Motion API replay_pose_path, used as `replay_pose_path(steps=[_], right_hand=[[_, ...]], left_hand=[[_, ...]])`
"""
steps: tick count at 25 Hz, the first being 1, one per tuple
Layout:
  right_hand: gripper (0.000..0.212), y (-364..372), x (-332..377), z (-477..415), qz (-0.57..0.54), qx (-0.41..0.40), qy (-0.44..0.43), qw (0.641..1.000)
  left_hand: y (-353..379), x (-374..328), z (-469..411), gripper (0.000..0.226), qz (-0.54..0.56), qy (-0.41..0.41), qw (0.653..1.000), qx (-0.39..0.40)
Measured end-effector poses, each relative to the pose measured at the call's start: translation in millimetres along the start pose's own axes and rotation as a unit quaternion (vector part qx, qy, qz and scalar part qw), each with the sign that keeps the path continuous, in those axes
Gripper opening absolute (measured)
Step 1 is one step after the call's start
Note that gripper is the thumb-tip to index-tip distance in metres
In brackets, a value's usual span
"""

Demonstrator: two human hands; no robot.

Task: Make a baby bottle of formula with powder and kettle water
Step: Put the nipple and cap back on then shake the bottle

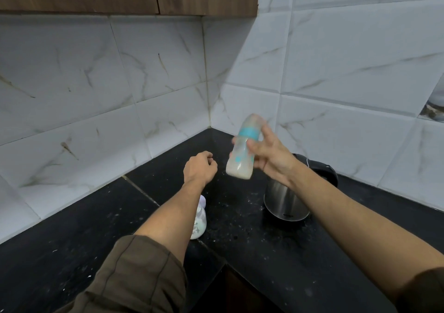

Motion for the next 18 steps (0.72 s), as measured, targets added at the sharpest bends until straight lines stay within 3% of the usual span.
replay_pose_path(steps=[2, 3, 7, 8, 12, 13, 16, 18], right_hand=[[0.078, 9, -8, 10, 0.080, 0.116, 0.044, 0.989], [0.077, 11, -10, 12, 0.086, 0.126, 0.045, 0.987], [0.077, -6, -3, 2, -0.060, -0.039, -0.025, 0.997], [0.079, -10, -4, 1, -0.062, -0.049, -0.028, 0.996], [0.084, 2, -20, 15, 0.106, 0.099, 0.051, 0.988], [0.084, 2, -20, 15, 0.111, 0.098, 0.049, 0.988], [0.080, -11, -8, 4, -0.020, -0.034, -0.005, 0.999], [0.078, -17, -5, 1, -0.062, -0.070, -0.025, 0.995]], left_hand=[[1, -1, 2, 0.037, -0.006, 0.000, 1.000, 0.002], [1, -1, 3, 0.037, -0.007, 0.001, 1.000, 0.000], [3, 0, 3, 0.037, -0.004, 0.002, 1.000, -0.001], [3, 1, 3, 0.037, -0.006, 0.002, 1.000, -0.001], [2, -1, 5, 0.038, -0.011, 0.006, 1.000, -0.003], [2, -1, 5, 0.038, -0.010, 0.007, 1.000, -0.001], [1, 1, 4, 0.038, -0.004, 0.006, 1.000, -0.002], [2, 3, 3, 0.038, -0.002, 0.002, 1.000, -0.004]])
Point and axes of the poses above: each hand's wrist, its own z-axis away from the middle knuckle, its own y-axis out of the palm, x = y × z, the point moved 5 cm from there along -z, towards the middle knuckle, and after that the axes turned 7 degrees about -y, right-handed, at the moved point
